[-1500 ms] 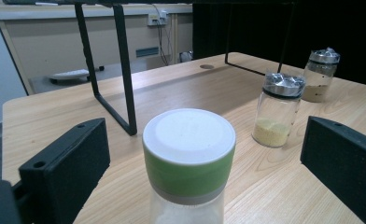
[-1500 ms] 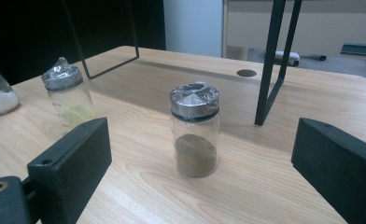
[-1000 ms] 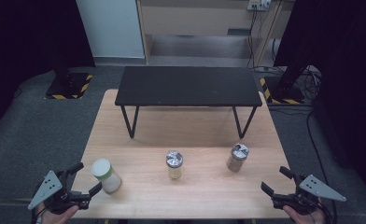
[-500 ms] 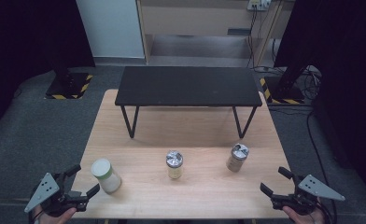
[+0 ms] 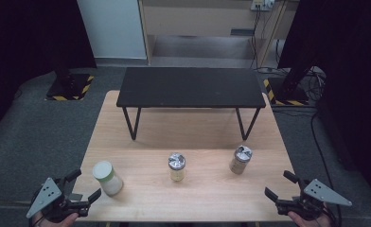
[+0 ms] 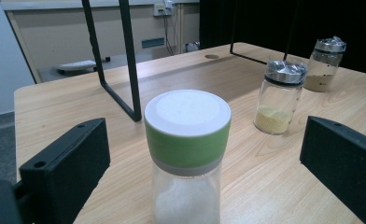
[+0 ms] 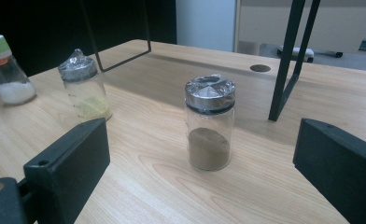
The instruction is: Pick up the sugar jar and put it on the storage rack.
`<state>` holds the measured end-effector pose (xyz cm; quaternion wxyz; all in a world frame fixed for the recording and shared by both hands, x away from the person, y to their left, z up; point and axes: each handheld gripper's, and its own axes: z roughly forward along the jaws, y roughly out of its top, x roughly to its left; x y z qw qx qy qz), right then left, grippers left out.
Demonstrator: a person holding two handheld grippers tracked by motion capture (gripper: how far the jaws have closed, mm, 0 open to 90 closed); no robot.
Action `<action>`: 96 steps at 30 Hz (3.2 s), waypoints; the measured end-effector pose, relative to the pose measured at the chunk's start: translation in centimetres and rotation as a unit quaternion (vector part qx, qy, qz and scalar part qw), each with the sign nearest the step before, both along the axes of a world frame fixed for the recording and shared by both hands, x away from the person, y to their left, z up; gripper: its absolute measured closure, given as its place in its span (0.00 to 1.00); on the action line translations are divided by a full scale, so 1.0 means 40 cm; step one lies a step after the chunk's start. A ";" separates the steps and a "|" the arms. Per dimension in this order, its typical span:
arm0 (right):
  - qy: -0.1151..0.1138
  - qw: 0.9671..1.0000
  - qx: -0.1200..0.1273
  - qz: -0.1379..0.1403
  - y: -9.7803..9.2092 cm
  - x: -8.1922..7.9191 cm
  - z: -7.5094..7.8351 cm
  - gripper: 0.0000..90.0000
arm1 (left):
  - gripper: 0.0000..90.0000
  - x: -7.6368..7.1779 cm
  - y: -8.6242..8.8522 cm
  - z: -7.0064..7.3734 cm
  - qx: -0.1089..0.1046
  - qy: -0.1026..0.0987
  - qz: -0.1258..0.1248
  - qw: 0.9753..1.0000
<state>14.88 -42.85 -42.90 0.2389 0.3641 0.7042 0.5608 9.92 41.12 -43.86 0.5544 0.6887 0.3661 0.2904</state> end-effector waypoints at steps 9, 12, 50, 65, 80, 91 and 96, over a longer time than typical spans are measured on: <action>-0.002 1.000 -0.001 0.000 0.001 -0.003 0.000 0.05 | 0.01 -0.035 0.001 0.007 0.008 0.011 0.012 1.000; -0.002 1.000 -0.001 -0.001 0.001 -0.004 0.000 0.05 | 0.01 -0.046 -0.002 0.017 0.021 0.022 0.014 0.999; -0.008 1.000 0.003 0.002 -0.004 -0.004 -0.003 0.05 | 0.04 0.054 -0.002 0.188 0.069 0.108 -0.008 0.992; -0.007 1.000 0.004 0.002 -0.005 -0.005 -0.004 0.05 | 0.06 0.099 -0.020 0.181 0.069 0.123 -0.010 0.990; -0.008 1.000 0.004 0.005 -0.005 -0.003 -0.004 0.05 | 0.10 0.133 -0.037 0.153 0.063 0.135 -0.001 0.989; -0.007 1.000 0.009 0.005 -0.008 -0.003 -0.006 0.05 | 0.18 0.161 -0.055 0.135 0.063 0.134 -0.013 0.989; -0.006 1.000 0.008 0.006 -0.006 -0.002 -0.005 0.05 | 0.21 0.170 -0.062 0.122 0.057 0.137 -0.012 0.989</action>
